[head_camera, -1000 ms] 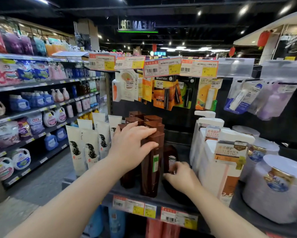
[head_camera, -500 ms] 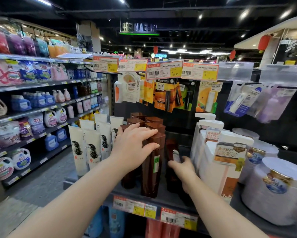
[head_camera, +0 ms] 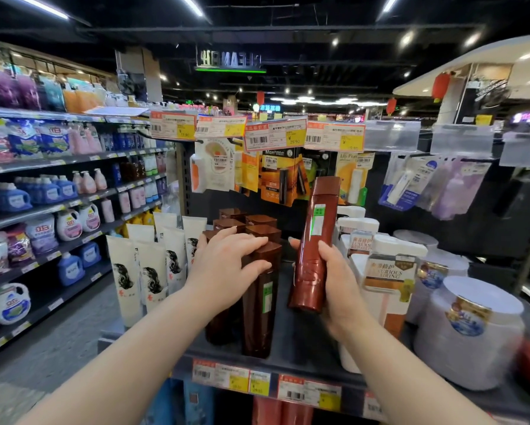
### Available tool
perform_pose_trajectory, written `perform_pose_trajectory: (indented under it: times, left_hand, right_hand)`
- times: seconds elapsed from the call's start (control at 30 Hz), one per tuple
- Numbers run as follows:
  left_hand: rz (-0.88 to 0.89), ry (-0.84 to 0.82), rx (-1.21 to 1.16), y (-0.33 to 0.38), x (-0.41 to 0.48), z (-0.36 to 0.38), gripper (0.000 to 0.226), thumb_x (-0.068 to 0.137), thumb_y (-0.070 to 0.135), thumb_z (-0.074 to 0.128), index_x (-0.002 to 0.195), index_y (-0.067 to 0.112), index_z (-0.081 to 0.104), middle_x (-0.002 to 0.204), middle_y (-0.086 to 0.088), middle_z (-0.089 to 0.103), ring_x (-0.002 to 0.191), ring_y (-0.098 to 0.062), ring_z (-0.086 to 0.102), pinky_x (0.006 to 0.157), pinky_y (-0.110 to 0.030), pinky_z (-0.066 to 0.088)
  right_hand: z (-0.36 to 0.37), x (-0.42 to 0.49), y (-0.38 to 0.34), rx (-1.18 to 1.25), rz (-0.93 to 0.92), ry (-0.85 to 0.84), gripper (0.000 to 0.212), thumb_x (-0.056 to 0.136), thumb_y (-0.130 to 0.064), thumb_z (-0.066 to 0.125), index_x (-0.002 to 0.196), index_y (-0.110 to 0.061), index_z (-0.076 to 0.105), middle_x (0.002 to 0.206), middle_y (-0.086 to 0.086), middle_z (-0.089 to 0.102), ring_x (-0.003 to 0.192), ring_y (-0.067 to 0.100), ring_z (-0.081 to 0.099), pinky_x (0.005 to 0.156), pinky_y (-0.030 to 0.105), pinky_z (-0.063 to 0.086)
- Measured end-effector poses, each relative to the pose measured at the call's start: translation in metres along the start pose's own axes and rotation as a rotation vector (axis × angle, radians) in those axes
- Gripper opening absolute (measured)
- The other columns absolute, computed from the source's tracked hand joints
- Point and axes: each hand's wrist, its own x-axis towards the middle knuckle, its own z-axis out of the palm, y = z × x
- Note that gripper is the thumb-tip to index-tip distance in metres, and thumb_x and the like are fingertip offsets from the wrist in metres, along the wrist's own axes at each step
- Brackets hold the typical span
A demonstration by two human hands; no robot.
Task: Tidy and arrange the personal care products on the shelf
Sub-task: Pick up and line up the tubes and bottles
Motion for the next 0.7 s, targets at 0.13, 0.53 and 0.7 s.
perform_pose_trajectory:
  times: [0.13, 0.53, 0.7]
  left_hand:
    - [0.004, -0.002, 0.010, 0.000, 0.001, 0.001, 0.042, 0.087, 0.046, 0.053, 0.128, 0.039, 0.049, 0.134, 0.019, 0.051, 0.138, -0.014, 0.025, 0.112, -0.053, 0.012]
    - [0.016, 0.009, 0.012, -0.003, 0.002, 0.002, 0.042, 0.087, 0.047, 0.053, 0.128, 0.041, 0.048, 0.134, 0.021, 0.050, 0.138, -0.011, 0.024, 0.112, -0.050, 0.011]
    - [0.022, 0.006, 0.009, -0.002, 0.002, 0.001, 0.043, 0.086, 0.047, 0.053, 0.129, 0.041, 0.048, 0.134, 0.021, 0.049, 0.139, -0.012, 0.023, 0.111, -0.051, 0.009]
  right_hand:
    - [-0.002, 0.004, -0.018, -0.034, 0.035, 0.017, 0.027, 0.088, -0.023, 0.053, 0.114, -0.029, 0.053, 0.109, 0.005, 0.067, 0.096, 0.020, 0.066, 0.074, 0.034, 0.053]
    - [-0.007, 0.029, -0.060, -0.596, 0.136, 0.021, 0.050, 0.074, -0.031, 0.075, 0.119, -0.025, 0.053, 0.107, -0.001, 0.063, 0.102, 0.020, 0.059, 0.086, 0.040, 0.048]
    - [0.006, 0.051, -0.069, -0.622, 0.157, 0.066, 0.054, 0.070, -0.007, 0.076, 0.118, -0.015, 0.053, 0.112, 0.009, 0.061, 0.110, 0.029, 0.055, 0.101, 0.050, 0.042]
